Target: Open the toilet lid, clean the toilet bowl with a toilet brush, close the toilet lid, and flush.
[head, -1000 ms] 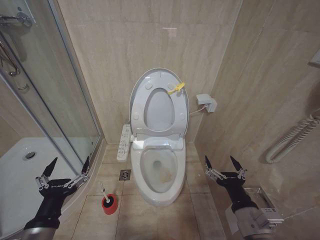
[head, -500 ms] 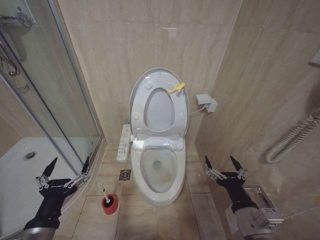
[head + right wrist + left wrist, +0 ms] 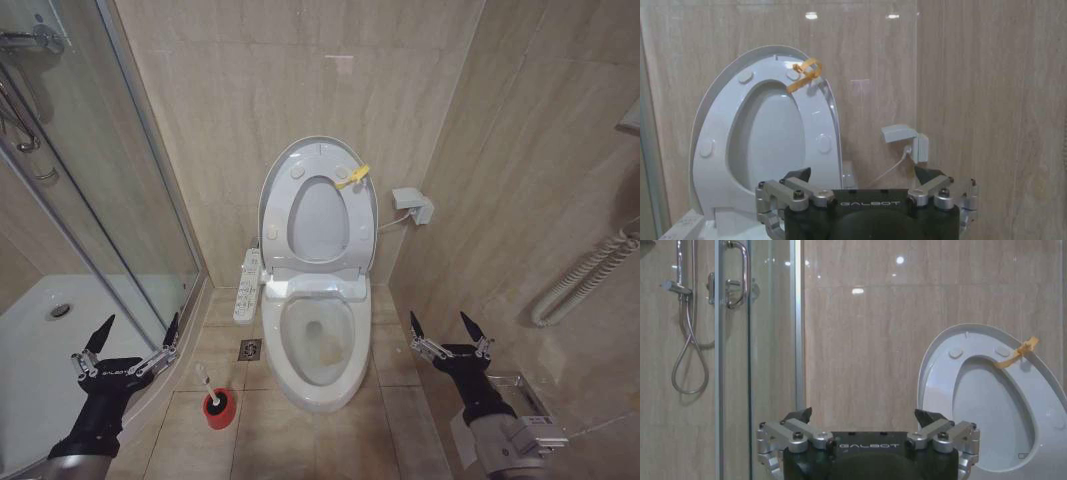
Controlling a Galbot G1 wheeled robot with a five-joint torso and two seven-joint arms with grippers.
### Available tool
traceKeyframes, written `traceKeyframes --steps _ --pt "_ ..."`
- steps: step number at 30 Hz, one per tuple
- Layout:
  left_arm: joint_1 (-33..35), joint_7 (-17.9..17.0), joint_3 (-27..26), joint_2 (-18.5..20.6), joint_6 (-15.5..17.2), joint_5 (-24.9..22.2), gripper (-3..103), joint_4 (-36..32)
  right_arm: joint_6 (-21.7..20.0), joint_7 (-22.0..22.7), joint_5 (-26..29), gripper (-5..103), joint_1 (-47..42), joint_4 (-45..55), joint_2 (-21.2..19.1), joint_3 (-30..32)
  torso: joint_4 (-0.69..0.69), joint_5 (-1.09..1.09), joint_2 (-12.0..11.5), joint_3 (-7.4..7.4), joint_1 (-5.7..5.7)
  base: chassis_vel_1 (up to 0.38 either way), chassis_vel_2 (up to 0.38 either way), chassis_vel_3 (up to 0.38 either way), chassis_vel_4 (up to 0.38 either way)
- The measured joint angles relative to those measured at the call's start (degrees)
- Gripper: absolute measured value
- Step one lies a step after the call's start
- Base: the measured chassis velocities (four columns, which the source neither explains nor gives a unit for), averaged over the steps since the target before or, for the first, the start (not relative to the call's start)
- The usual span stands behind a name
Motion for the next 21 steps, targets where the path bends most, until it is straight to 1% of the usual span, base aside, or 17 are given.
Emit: traceKeyframes --steps 21 --pt "0.00 0.00 0.00 0.00 0.00 0.00 100 0.00 0.00 0.00 0.00 100 0.00 0.00 0.00 0.00 0.00 0.00 0.00 0.00 0.00 0.000 0.000 0.000 0.000"
